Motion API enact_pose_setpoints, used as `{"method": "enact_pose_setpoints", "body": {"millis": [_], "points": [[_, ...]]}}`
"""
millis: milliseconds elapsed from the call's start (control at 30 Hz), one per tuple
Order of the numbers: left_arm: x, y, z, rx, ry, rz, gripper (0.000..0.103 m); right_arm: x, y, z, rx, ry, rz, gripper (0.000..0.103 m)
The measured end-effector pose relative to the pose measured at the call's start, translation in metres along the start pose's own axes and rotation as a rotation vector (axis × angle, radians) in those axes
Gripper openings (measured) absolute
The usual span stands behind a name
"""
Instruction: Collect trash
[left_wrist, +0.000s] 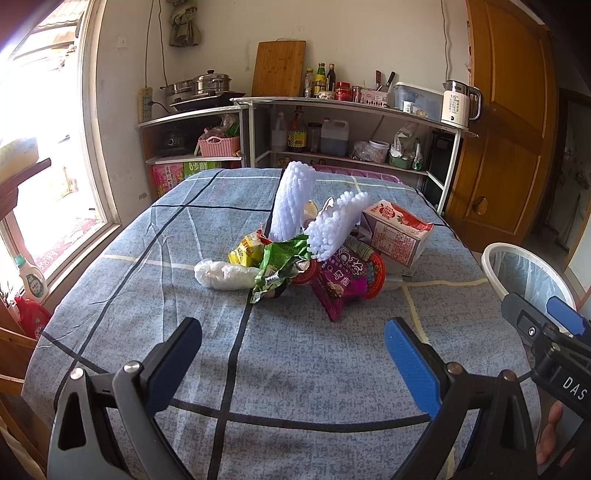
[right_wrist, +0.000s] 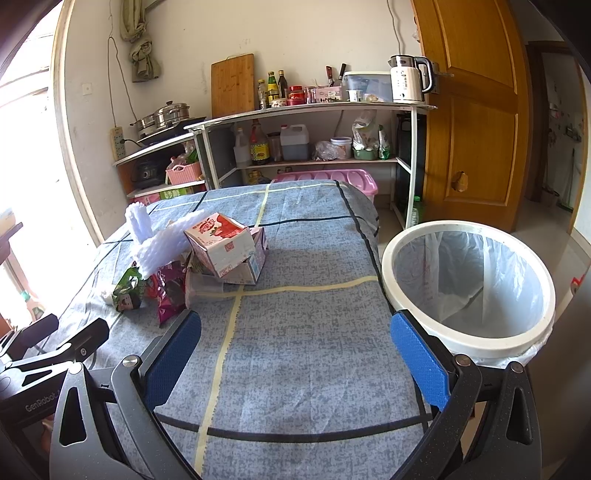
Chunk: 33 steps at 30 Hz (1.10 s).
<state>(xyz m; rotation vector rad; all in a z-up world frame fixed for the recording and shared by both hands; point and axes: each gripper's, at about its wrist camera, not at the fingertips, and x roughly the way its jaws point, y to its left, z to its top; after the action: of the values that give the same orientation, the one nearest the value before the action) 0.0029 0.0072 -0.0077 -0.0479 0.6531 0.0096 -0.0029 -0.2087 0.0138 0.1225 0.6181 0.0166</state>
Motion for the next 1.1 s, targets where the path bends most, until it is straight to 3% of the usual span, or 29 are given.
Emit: {"method": "enact_pose_setpoints", "body": {"millis": [767,1100], "points": [[0.005,-0.001,0.0,0.006,0.016,-0.007,0.101,0.003,0.002,0.0,-0.021,-0.001,-0.006,0.103],[0.027,0.024,0.003,-0.047,0.109,-0.083,0.098,0.022,0.008,0.011,-0.065,-0.006,0.035,0.103]]}}
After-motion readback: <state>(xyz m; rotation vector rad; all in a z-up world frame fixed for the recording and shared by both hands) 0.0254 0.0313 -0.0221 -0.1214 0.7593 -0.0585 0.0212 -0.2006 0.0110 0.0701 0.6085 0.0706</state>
